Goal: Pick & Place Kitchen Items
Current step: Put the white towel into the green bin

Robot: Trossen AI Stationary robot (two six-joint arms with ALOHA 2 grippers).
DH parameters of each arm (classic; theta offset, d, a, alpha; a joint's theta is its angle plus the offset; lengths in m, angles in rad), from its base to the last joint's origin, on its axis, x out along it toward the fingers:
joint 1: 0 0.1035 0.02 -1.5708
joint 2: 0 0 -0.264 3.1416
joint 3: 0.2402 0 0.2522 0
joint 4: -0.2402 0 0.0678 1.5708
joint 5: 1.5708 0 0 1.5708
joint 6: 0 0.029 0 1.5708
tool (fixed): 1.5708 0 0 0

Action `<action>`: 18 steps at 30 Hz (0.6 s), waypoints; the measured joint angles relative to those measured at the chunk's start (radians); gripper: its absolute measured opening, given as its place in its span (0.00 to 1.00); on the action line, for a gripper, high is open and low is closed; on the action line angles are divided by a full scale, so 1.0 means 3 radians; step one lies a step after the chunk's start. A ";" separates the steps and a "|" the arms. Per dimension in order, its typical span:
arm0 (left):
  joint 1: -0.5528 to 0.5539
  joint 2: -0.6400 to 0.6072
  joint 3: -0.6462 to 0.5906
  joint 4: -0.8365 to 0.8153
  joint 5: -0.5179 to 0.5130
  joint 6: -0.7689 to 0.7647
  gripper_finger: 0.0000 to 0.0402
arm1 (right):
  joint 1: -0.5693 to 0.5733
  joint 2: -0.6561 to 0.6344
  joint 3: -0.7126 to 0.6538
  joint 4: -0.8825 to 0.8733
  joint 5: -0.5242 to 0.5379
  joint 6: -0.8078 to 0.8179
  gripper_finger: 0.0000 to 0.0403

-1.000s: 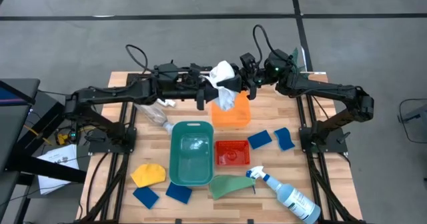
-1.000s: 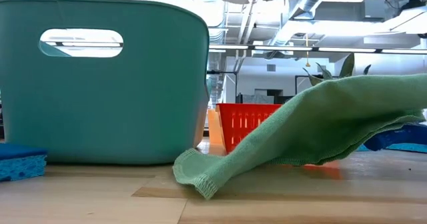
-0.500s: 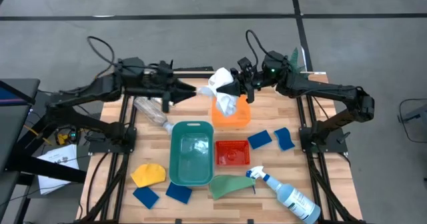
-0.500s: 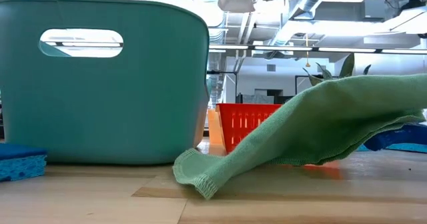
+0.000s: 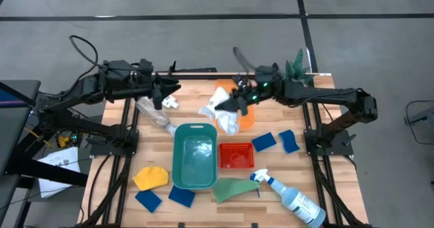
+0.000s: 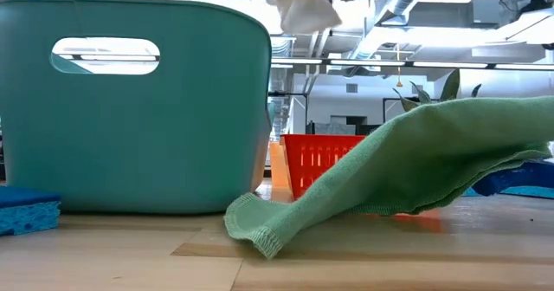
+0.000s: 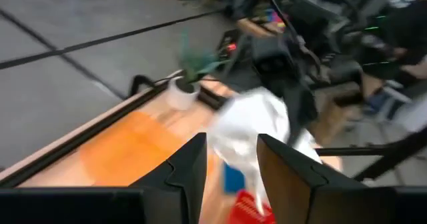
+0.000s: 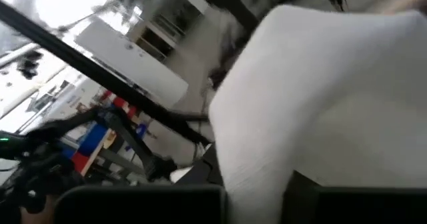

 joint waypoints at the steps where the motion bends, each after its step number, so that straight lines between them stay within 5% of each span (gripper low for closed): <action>1: 0.0000 0.0000 0.0000 -0.0027 -0.0060 -0.0002 0.33 | 0.0062 0.0054 0.0000 0.0028 0.0051 0.0056 0.01; 9: 0.0000 -0.0071 -0.0003 -0.0231 -0.0280 0.0068 0.33 | 0.0547 0.0465 0.0003 0.0107 0.0542 0.0376 0.01; 18: -0.0001 -0.0513 -0.0003 -0.0463 -0.0289 0.0509 0.33 | 0.1149 0.0711 0.0013 0.0333 0.2162 0.1124 0.01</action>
